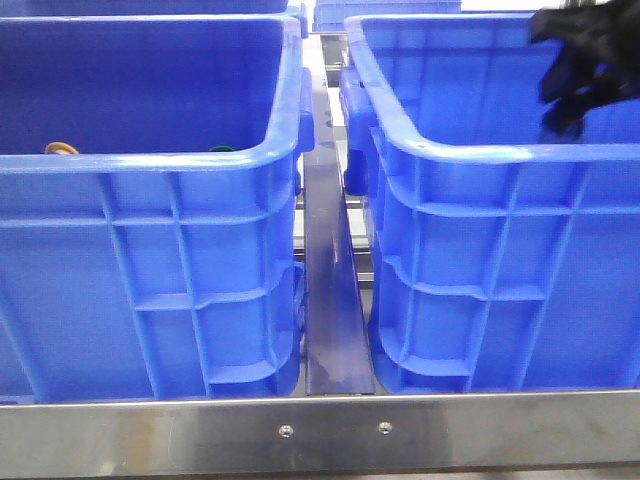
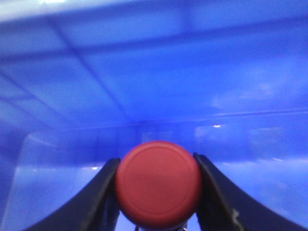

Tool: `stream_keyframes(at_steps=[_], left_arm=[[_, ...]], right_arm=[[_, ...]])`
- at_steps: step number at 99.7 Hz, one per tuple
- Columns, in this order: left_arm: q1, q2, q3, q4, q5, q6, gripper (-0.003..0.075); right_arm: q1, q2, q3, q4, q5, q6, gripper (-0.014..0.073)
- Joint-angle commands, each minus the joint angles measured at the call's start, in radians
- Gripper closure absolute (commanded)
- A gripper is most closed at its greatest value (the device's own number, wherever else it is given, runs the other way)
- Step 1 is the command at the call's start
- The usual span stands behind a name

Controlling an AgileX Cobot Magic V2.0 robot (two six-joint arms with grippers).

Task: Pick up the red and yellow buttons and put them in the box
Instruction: 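Carry the red button with the right gripper over the empty bin and lower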

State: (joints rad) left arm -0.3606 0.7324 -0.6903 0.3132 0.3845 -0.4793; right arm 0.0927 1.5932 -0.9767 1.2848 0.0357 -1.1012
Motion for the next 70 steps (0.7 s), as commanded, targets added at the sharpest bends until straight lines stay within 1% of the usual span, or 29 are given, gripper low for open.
stream_keyframes(at_steps=[1,31,52,60,70], left_arm=[[0.002,-0.005,-0.026,0.010,-0.068,-0.008,0.0739],[0.002,-0.005,-0.026,0.005,-0.068,-0.008,0.0739],[0.002,-0.005,-0.026,0.005,-0.068,-0.008,0.0739],[0.002,-0.005,-0.026,0.005,-0.068,-0.008,0.0739],[0.002,-0.005,-0.026,0.005,-0.068,-0.008,0.0739]], right_arm=[[0.017,0.017,-0.070,0.012,-0.044,-0.018,0.0443],[0.055,0.153,-0.186,0.011,-0.065,-0.018,0.0443],[0.055,0.163,-0.155,0.011,-0.059,-0.018,0.0437],[0.055,0.163,-0.133,0.011,-0.057,-0.018,0.0395],[0.055,0.163,-0.106,0.011,-0.055,-0.018,0.0309]])
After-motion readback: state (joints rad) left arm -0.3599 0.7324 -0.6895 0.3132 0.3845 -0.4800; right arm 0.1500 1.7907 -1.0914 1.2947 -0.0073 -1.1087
